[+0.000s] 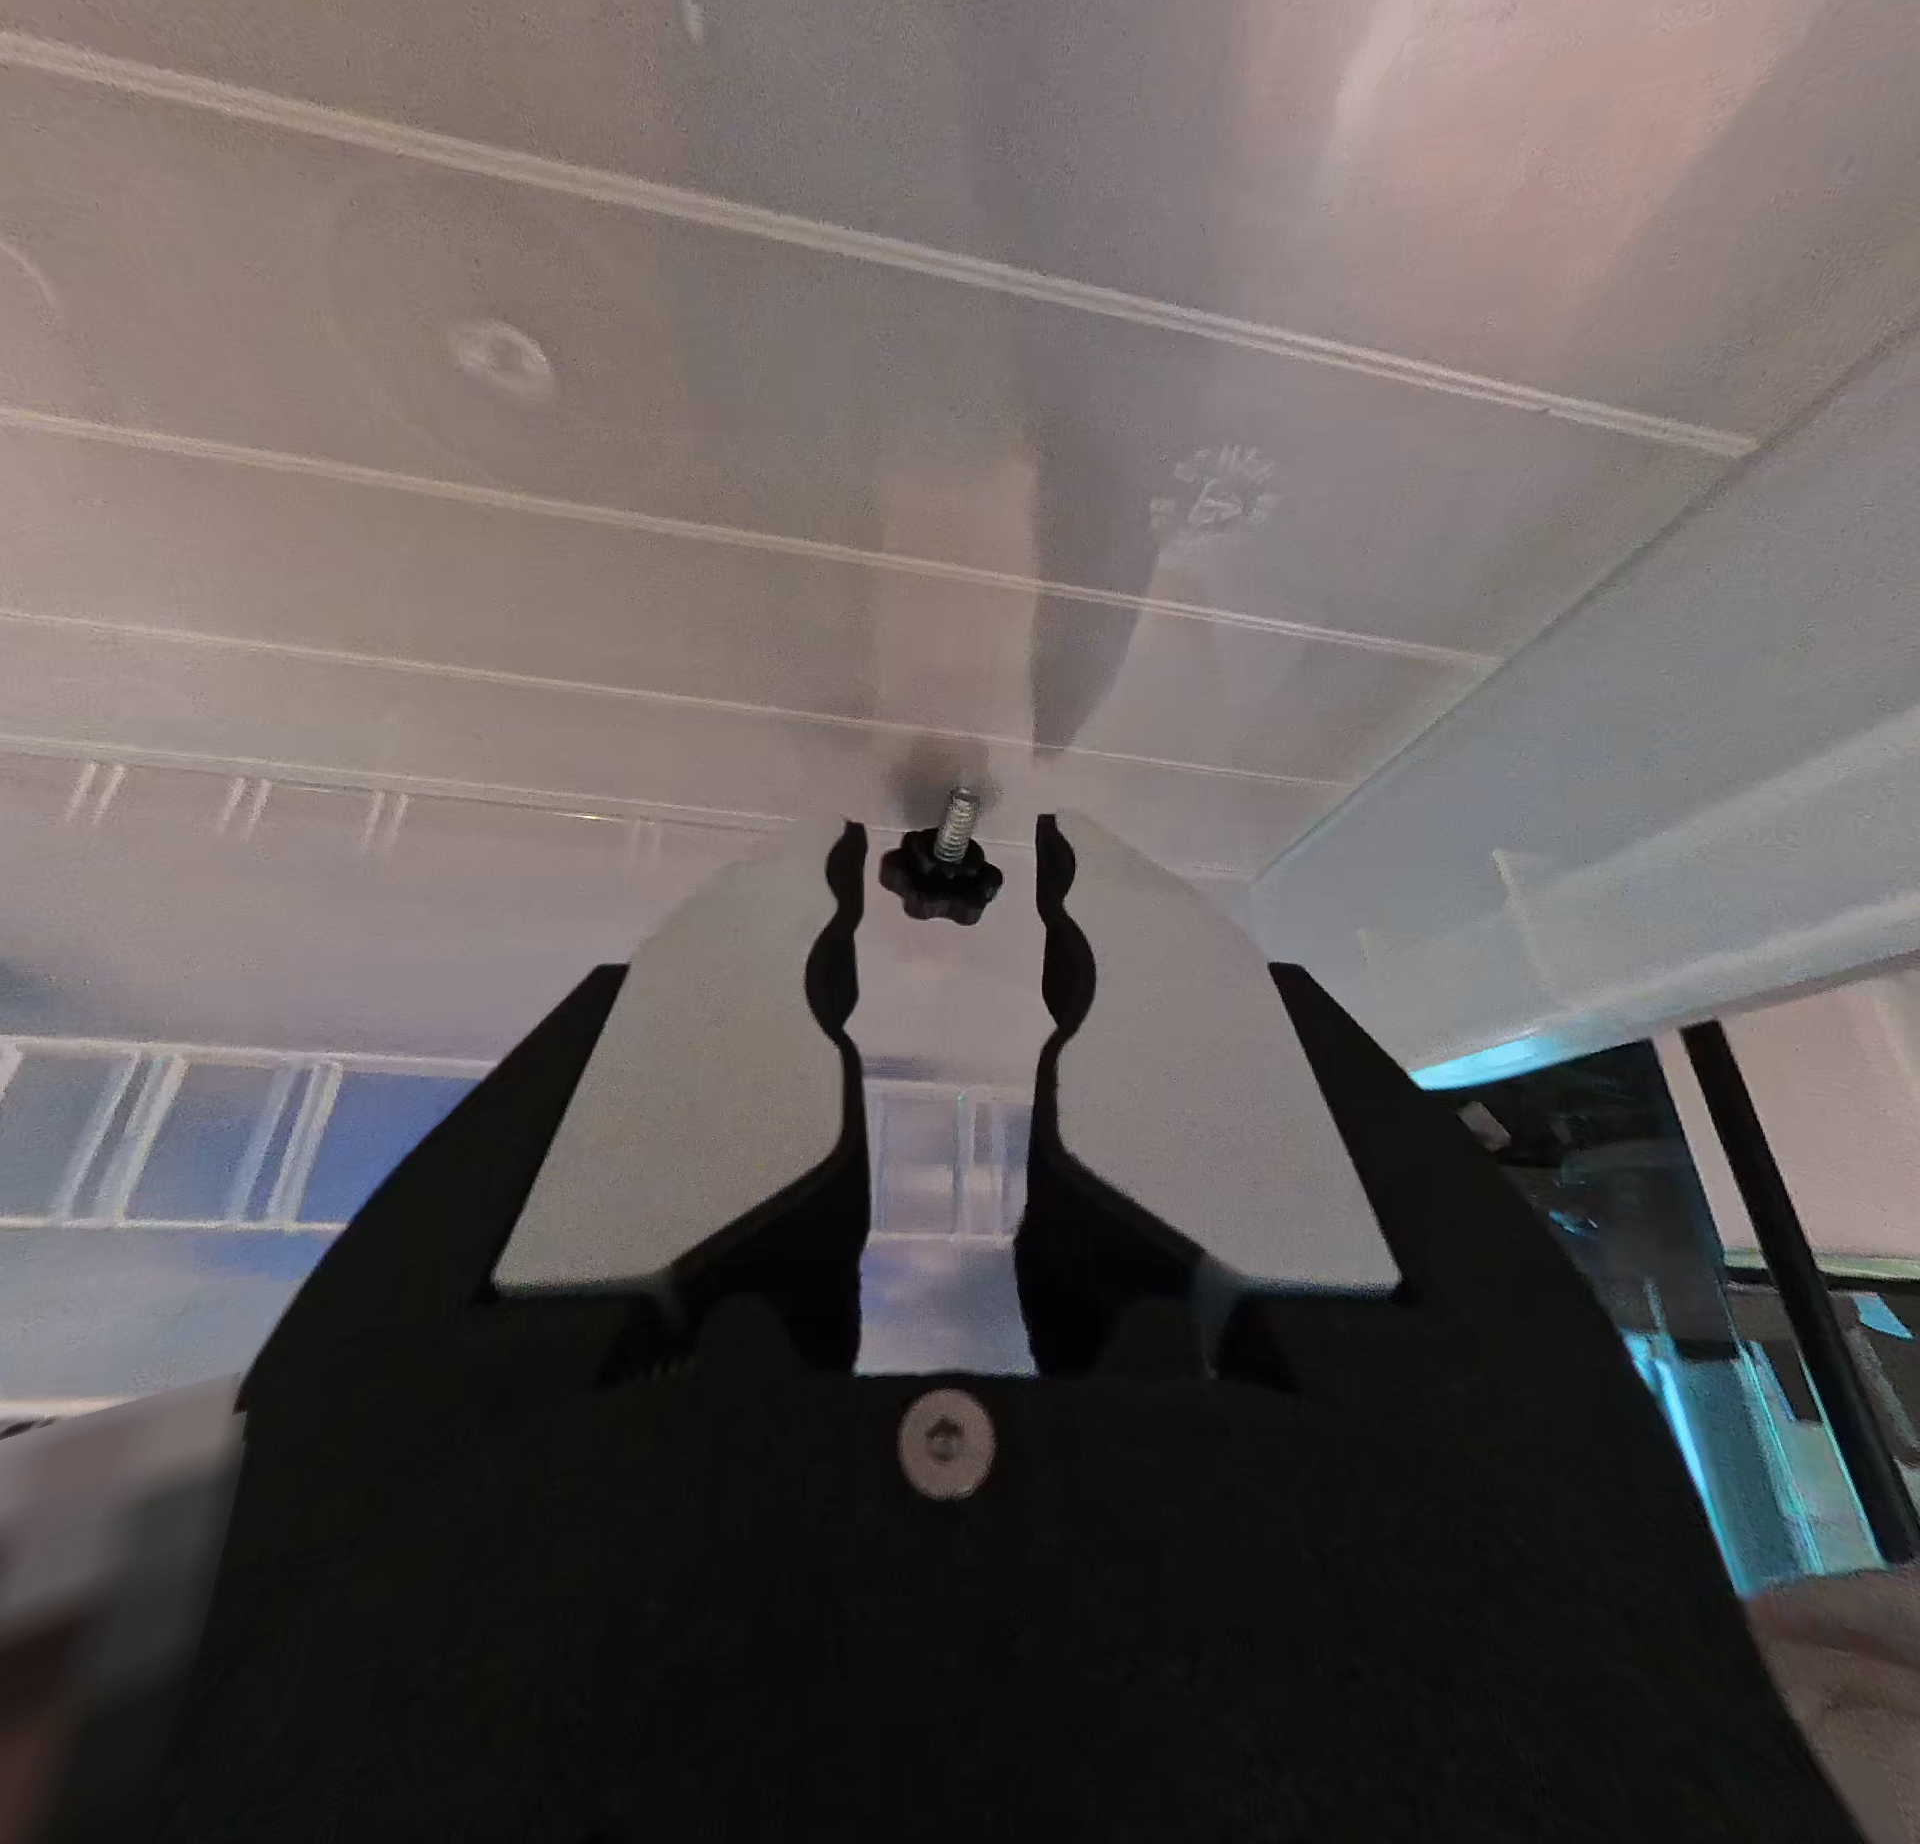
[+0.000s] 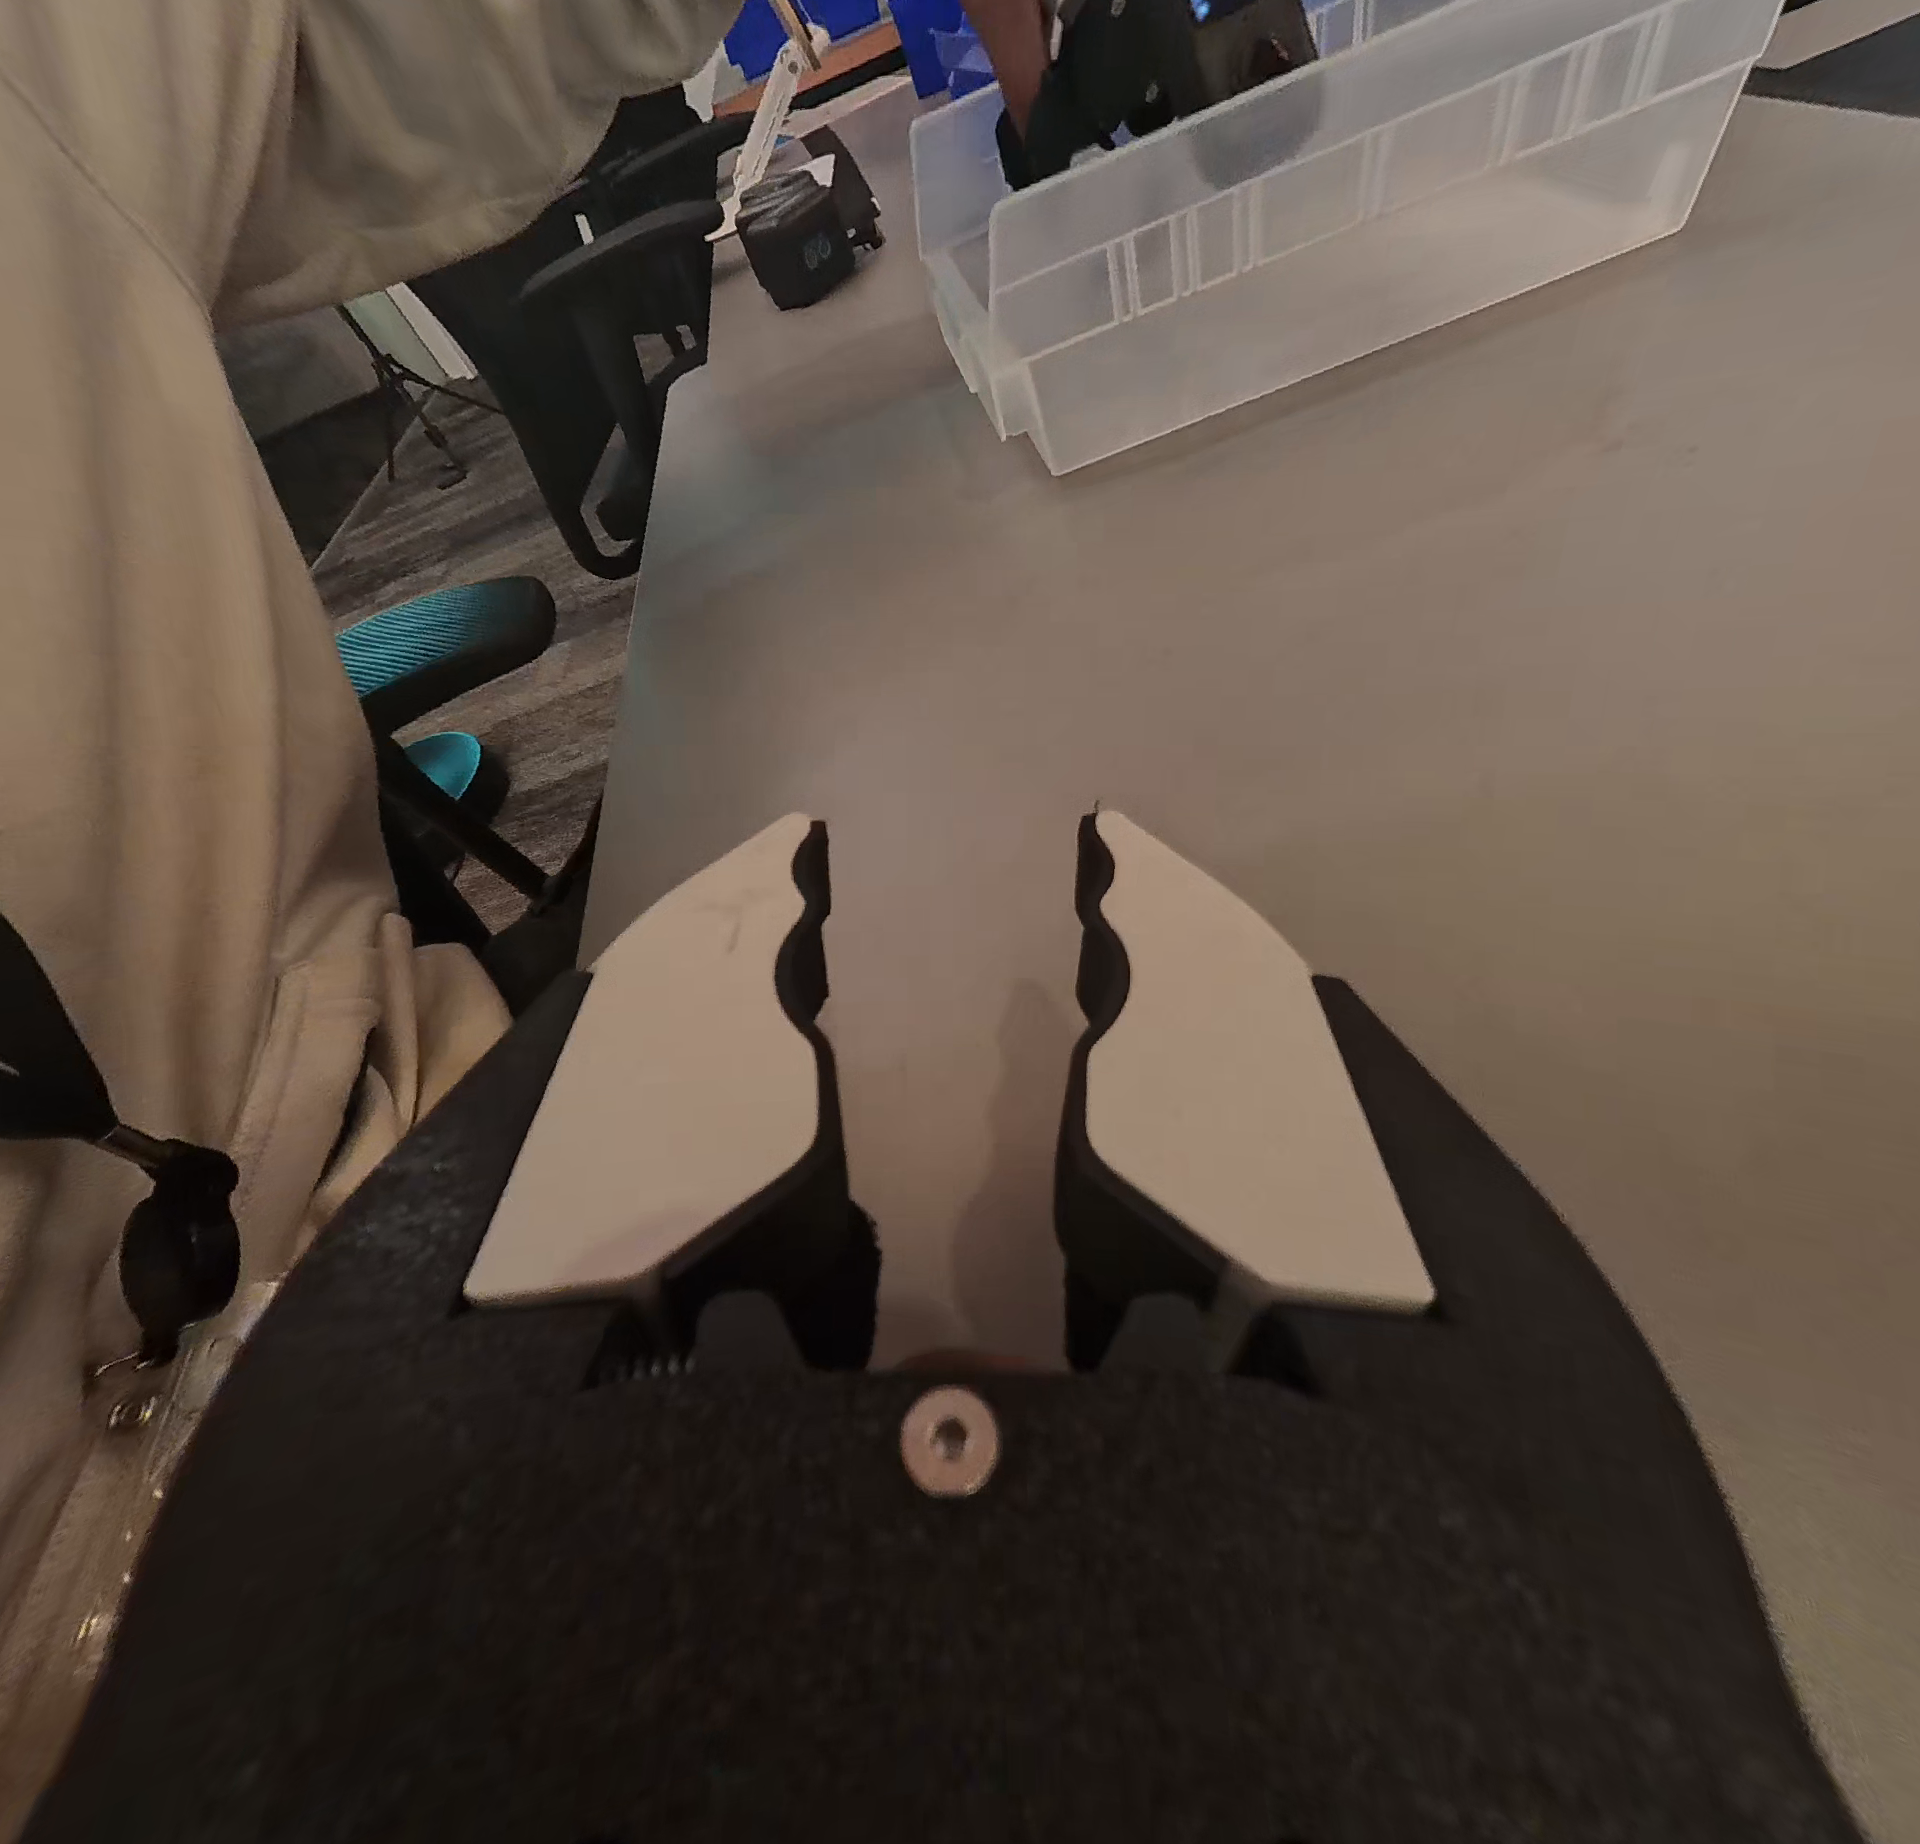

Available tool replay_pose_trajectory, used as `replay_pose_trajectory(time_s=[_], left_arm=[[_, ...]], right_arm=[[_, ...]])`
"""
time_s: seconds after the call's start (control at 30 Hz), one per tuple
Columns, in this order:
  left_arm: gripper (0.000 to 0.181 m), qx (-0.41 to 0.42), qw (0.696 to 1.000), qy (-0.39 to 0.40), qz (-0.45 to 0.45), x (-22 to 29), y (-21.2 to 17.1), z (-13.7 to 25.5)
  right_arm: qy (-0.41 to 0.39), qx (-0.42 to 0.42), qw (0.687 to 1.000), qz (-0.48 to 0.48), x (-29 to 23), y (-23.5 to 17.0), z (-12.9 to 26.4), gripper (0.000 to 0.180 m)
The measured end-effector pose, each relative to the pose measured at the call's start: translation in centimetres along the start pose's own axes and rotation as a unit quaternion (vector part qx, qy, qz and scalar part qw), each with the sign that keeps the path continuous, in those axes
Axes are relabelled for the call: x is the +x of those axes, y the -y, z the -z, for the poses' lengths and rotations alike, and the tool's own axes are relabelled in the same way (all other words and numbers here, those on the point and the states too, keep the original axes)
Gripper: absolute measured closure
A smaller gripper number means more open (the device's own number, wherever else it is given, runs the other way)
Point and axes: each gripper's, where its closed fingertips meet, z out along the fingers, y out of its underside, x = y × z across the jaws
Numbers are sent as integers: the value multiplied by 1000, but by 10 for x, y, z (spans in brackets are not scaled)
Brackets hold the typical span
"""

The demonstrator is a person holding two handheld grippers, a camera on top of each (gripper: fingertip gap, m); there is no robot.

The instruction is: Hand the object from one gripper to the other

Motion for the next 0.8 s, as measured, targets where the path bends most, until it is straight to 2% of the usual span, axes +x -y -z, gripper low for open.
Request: replay_pose_trajectory(time_s=[0.3, 0.5, 0.6, 0.67, 0.73, 0.8], left_arm=[[156, -71, 997, 13, -10, 2, -20, -16], [156, 21, 998, 51, 16, -2, -6, 5], [156, 105, 989, 83, 56, -4, -2, 32], [156, 200, 970, 96, 95, -4, 7, 60], [156, 327, 930, 103, 134, -3, 22, 100], [156, 475, 861, 93, 157, 5, 40, 152]], right_arm=[[4, -12, 1000, 9, -4, -3, 0, 134], [2, -19, 1000, 7, -4, -6, -1, 134], [-3, -18, 1000, -4, -1, -6, 0, 135], [-6, -6, 1000, -15, 1, -1, 2, 135], [-8, 16, 1000, -24, 4, 10, 4, 136], [-10, 40, 999, -35, 9, 25, 6, 136]])
